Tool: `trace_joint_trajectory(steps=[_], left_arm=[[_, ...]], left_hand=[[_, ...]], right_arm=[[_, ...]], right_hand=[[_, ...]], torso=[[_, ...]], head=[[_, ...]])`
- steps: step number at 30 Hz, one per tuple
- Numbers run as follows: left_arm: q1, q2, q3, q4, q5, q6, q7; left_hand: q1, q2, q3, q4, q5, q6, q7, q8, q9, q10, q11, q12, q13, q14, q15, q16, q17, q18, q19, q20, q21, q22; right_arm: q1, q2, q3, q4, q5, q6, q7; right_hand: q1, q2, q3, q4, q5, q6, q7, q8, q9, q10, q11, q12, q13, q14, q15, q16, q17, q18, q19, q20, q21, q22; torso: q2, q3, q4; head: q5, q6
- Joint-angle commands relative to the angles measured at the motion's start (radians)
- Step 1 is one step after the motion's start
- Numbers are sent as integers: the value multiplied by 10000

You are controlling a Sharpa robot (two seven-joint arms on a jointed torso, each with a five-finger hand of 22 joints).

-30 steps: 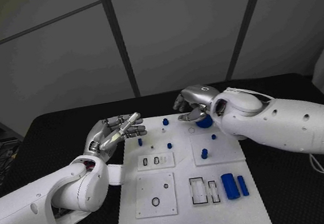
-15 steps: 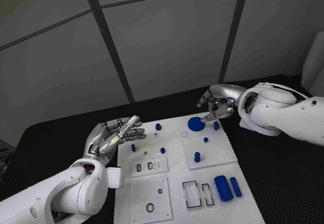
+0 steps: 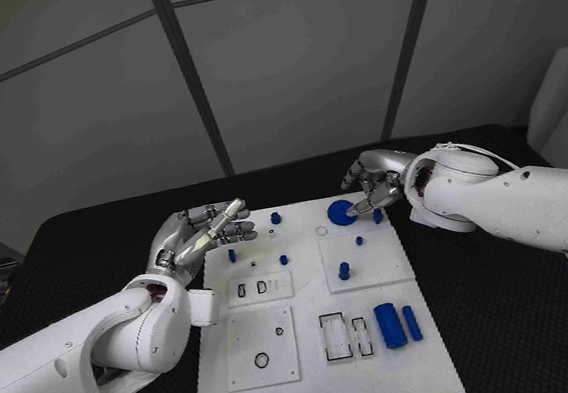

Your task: Assemble the parts on the task board

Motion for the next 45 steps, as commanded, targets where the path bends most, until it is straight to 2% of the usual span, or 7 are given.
trace_joint_trajectory(steps=[1, 7, 16, 24, 34, 39, 45], left_arm=[[12, 0, 9, -2, -66, 152, 22], [12, -14, 9, -9, -66, 157, 21], [11, -27, 9, -27, -66, 157, 10], [11, -16, 8, -45, -66, 158, -1], [11, -15, 8, -54, -66, 151, -4], [11, -20, 8, -59, -66, 147, -6], [11, -24, 8, -61, -66, 144, -8]], left_hand=[[65, 44, -14, -55, -34, 8, 73, -44, -10, 1, 58, -65, -11, -78, -21, -53, 16, 272, 91, -9, -31, -15], [65, 44, -14, -55, -34, 8, 73, -44, -10, 1, 58, -65, -11, -78, -21, -53, 16, 272, 91, -9, -31, -15], [65, 44, -14, -55, -34, 8, 73, -44, -10, 1, 58, -65, -11, -78, -21, -53, 16, 272, 91, -9, -31, -15], [65, 44, -14, -55, -34, 8, 73, -44, -10, 1, 58, -65, -11, -78, -21, -53, 16, 272, 91, -9, -31, -15], [56, 54, -15, -59, -35, 19, 66, -51, -9, -1, 54, -79, -11, -91, -19, -82, 23, 272, 97, -7, -37, -22], [56, 54, -15, -59, -35, 19, 66, -51, -9, -1, 54, -79, -11, -91, -19, -82, 23, 272, 97, -7, -37, -22], [56, 54, -15, -59, -35, 19, 66, -51, -9, -1, 54, -79, -11, -91, -19, -82, 23, 272, 97, -7, -37, -22]], right_arm=[[16, 56, 7, -28, -188, 275, -241], [12, 104, 6, 35, -378, 301, -193], [10, 107, 6, 135, -553, 209, -111], [8, 164, 5, 111, -888, 600, -250], [3, 298, 2, -37, -1086, 781, -286], [-1, 339, 0, -47, -1103, 874, -287], [-6, 367, -2, -87, -1097, 901, -296]], right_hand=[[8, 130, 51, -38, -27, 197, -40, 135, 26, 259, -25, 725, 782, 782, 77, 114, 1243, -163, 120, -21, 128, 185], [43, 253, 48, -92, -38, 383, -79, 252, -2, 875, -49, 2134, 2351, 845, 60, 291, 1623, -221, 238, -21, 332, 493], [99, 372, 54, -179, -40, 611, -122, 338, -2, 1210, -77, 2790, 3112, 887, 42, 393, 1854, -259, 330, -28, 476, 721], [160, 403, 46, -274, -63, 693, -120, 342, -19, 1323, -79, 3021, 3388, 918, 38, 462, 2018, -290, 404, -36, 579, 893], [188, 419, 56, -301, -59, 671, -111, 318, -30, 1337, -71, 3056, 3432, 924, 45, 474, 2045, -296, 416, -33, 598, 924], [214, 445, 71, -325, -36, 681, -110, 313, -32, 1361, -67, 3101, 3489, 929, 50, 484, 2070, -300, 424, -29, 612, 946], [294, 597, 138, -420, -10, 860, -126, 365, -15, 1438, -79, 3235, 3659, 936, 47, 504, 2115, -308, 442, -26, 654, 1007]], torso=[[3, -4, -2], [0, 7, -7], [5, 4, 5], [13, 8, -12], [15, -2, 9], [11, 1, -7], [9, 4, -13]], head=[[-8, -19], [17, -44], [10, -57], [21, -81], [23, -137], [47, -151], [44, -162]])
